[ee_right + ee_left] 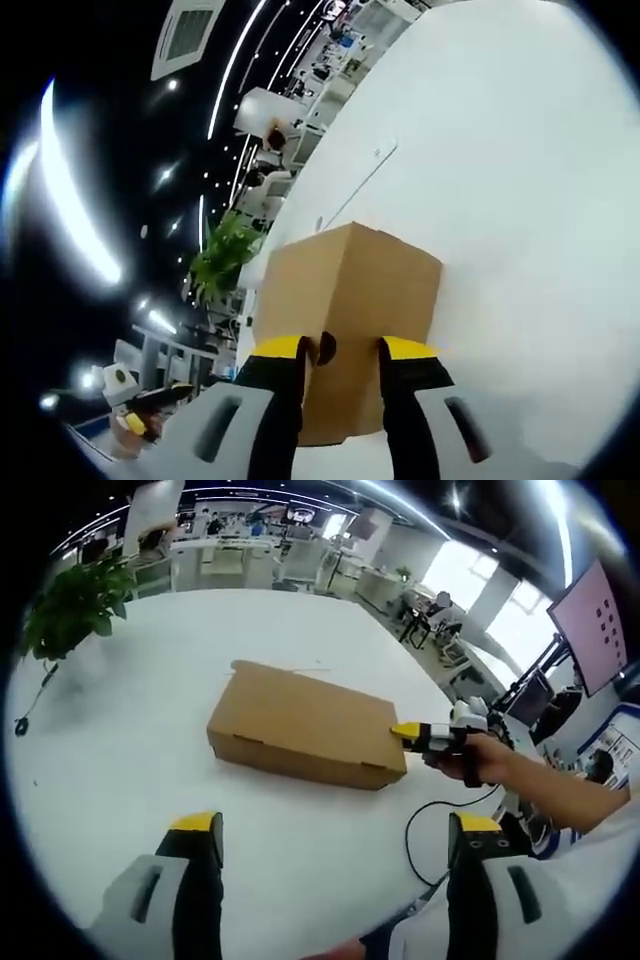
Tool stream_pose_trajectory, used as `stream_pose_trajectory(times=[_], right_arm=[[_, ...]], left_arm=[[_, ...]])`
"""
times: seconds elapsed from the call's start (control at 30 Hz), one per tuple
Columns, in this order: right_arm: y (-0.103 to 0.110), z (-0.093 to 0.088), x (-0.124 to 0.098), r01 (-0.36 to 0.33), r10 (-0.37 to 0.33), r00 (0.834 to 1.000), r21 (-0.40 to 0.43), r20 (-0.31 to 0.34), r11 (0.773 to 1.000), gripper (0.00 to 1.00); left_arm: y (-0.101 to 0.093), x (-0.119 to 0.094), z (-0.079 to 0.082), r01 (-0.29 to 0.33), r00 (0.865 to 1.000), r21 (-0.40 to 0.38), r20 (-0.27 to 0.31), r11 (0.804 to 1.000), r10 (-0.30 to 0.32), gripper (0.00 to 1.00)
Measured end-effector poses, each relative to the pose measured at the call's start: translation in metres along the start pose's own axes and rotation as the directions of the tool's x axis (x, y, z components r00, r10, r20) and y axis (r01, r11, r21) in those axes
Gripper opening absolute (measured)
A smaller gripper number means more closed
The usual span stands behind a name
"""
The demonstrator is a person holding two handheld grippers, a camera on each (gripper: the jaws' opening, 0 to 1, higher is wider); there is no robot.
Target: Operate the shoe box by opening the lid, removing the specified soft item, and placing it in the target area until the item is outside and the box remains undamaged.
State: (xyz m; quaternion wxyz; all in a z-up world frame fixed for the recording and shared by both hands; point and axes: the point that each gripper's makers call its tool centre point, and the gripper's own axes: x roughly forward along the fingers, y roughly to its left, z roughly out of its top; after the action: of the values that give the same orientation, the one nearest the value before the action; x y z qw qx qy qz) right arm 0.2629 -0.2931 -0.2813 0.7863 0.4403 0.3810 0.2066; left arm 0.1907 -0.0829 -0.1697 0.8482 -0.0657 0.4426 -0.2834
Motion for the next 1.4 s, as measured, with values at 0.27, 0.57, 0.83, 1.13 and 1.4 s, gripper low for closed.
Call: stream_pose_trajectory(times=[0.27, 0.57, 0.83, 1.13, 1.4], right_arm=[[-0.001, 0.0, 0.0, 0.0, 0.0, 1.0, 0.0, -0.006, 1.0, 0.28], [-0.001, -0.001, -0.001, 0.018, -0.018, 1.0, -0.006, -0.022, 1.0, 0.28], [0.0, -0.001, 0.0, 0.028, -0.029, 0.999, -0.004, -0.019, 1.0, 0.28], [0.002, -0.001, 0.0, 0.034, -0.035, 0.999, -0.005, -0.011, 0.999, 0.28], [0.003, -0.001, 0.001, 0.036, -0.037, 0.999, -0.004, -0.015, 0.999, 0.28]], left_arm=[[0.004, -0.008, 0.026, 0.038, 0.994, -0.006, 0.098, 0.999, -0.037, 0.93], [0.034, -0.014, 0.034, 0.058, 0.989, -0.071, 0.136, 0.996, -0.048, 0.96], [0.052, -0.015, 0.049, 0.094, 0.983, -0.093, 0.167, 0.991, -0.078, 0.96], [0.069, -0.015, 0.079, 0.19, 0.958, -0.139, 0.243, 0.972, -0.152, 0.99], [0.094, 0.0, 0.094, 0.158, 0.972, -0.089, 0.189, 0.983, -0.139, 0.97]])
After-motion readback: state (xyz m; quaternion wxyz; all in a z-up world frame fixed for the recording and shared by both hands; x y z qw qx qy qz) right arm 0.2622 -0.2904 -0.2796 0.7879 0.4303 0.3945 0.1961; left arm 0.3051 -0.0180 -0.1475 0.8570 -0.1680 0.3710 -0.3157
